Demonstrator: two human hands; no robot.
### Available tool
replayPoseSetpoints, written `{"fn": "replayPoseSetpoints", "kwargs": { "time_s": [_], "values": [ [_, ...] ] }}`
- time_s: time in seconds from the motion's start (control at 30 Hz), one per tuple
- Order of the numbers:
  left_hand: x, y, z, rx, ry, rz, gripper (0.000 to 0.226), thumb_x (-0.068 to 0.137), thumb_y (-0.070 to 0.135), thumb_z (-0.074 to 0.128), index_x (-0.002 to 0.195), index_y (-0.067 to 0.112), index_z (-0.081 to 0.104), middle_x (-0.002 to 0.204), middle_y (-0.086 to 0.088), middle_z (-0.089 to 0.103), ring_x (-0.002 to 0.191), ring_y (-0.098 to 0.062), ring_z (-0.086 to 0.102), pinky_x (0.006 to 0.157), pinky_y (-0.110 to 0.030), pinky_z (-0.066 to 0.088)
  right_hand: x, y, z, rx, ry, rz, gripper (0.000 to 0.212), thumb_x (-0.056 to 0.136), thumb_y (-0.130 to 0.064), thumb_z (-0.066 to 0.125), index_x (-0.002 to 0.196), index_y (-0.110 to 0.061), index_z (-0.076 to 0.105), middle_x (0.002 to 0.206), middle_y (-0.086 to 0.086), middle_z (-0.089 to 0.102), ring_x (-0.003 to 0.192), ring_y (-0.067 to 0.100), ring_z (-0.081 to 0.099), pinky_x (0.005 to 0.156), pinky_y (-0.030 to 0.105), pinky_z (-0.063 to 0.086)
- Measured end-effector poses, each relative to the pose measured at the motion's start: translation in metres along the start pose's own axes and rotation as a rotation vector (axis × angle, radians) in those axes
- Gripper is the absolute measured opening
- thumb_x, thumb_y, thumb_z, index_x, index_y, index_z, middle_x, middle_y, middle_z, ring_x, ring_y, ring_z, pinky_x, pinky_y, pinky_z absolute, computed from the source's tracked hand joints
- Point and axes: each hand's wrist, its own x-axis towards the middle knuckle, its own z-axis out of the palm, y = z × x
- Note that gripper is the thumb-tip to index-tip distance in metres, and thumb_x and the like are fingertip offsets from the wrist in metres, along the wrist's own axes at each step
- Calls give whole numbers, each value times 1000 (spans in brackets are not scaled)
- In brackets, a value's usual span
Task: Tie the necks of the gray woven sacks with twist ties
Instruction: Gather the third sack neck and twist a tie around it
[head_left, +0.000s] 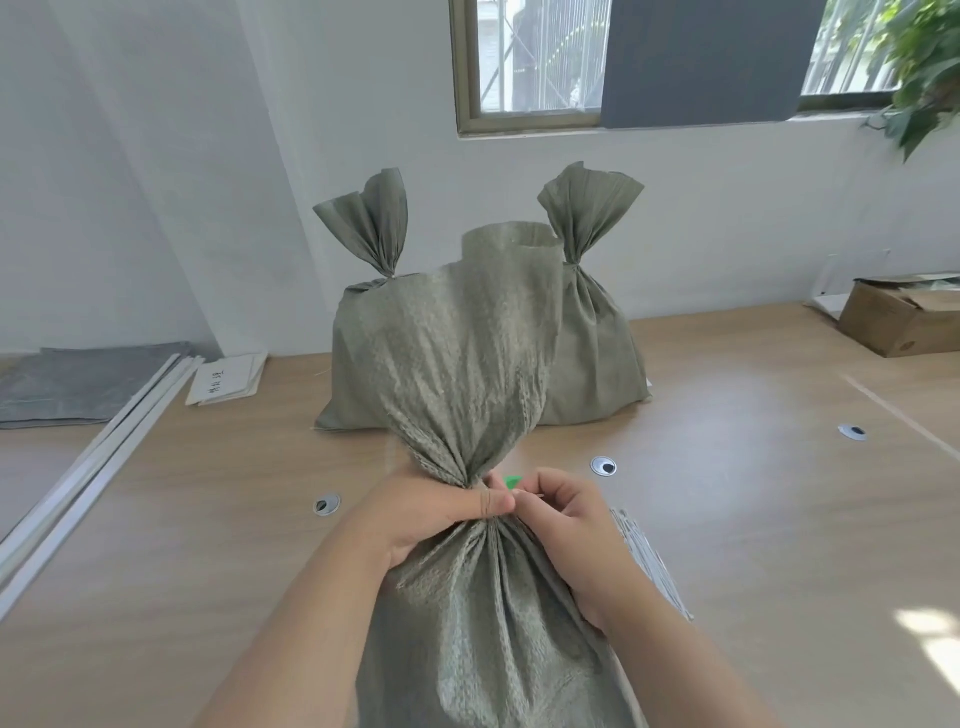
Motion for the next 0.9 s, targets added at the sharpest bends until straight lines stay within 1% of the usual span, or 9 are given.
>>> {"fn": "replayPoseSetpoints", "kwargs": {
  "time_s": [0.13,0.27,0.37,0.43,0.47,0.53,0.63,0.77,0.9],
  "values": [
    [-2,0,0,81,-55,11,30,59,30,86,83,15,75,90,-3,75,94,-18,70,99,-42,51,-2,-1,-7,86,-74,67,20,83,-21,71,68,-12,63,78,14,62,79,23,55,76,36,42],
    [-5,1,1,63,-57,26,25,68,22,85,90,13,76,96,-5,76,98,-16,70,100,-41,51,-5,-6,-12,164,-125,59,10,75,-7,67,66,-12,69,70,7,66,67,16,60,66,23,50],
    [-7,2,3,-27,-27,34,31,75,10,83,104,18,76,112,-1,75,112,-14,67,102,-34,49,-5,-4,-16,258,-135,67,17,71,3,67,68,-12,73,84,18,70,80,26,66,80,35,54],
    [-7,3,5,-52,-1,32,27,78,3,78,99,22,76,110,1,76,112,-16,67,100,-34,49,-3,0,-19,239,-122,68,8,70,-1,75,76,2,72,95,32,67,91,35,63,91,50,50],
    [-7,5,6,-65,12,20,27,81,0,75,96,21,76,106,2,77,111,-17,67,97,-33,50,-2,3,-20,224,-111,62,22,71,-2,78,84,12,68,98,36,67,92,38,63,92,53,49],
    [-8,8,7,-99,20,-18,26,83,-5,70,94,19,75,97,3,78,103,-17,68,92,-31,50,-3,4,-21,219,-106,49,26,73,0,81,88,16,67,91,31,70,83,31,65,82,41,54],
    [-10,13,8,-93,30,-60,17,71,13,78,86,22,77,87,8,78,89,-11,67,87,-30,47,-5,0,-18,233,-98,29,12,75,-1,74,86,-3,78,82,16,74,69,16,63,71,23,54],
    [-9,14,3,-76,23,-42,15,67,21,78,81,24,76,80,10,74,76,-7,64,72,-28,41,-3,0,-13,189,-59,27,28,86,12,63,80,-11,79,79,13,74,65,13,60,67,20,53],
    [-8,13,0,-74,-3,7,14,68,24,78,82,21,74,79,2,71,72,-8,65,65,-24,44,-4,-4,-8,155,-11,28,21,88,9,64,86,-8,77,80,13,74,66,14,59,68,22,53]
  ]
}}
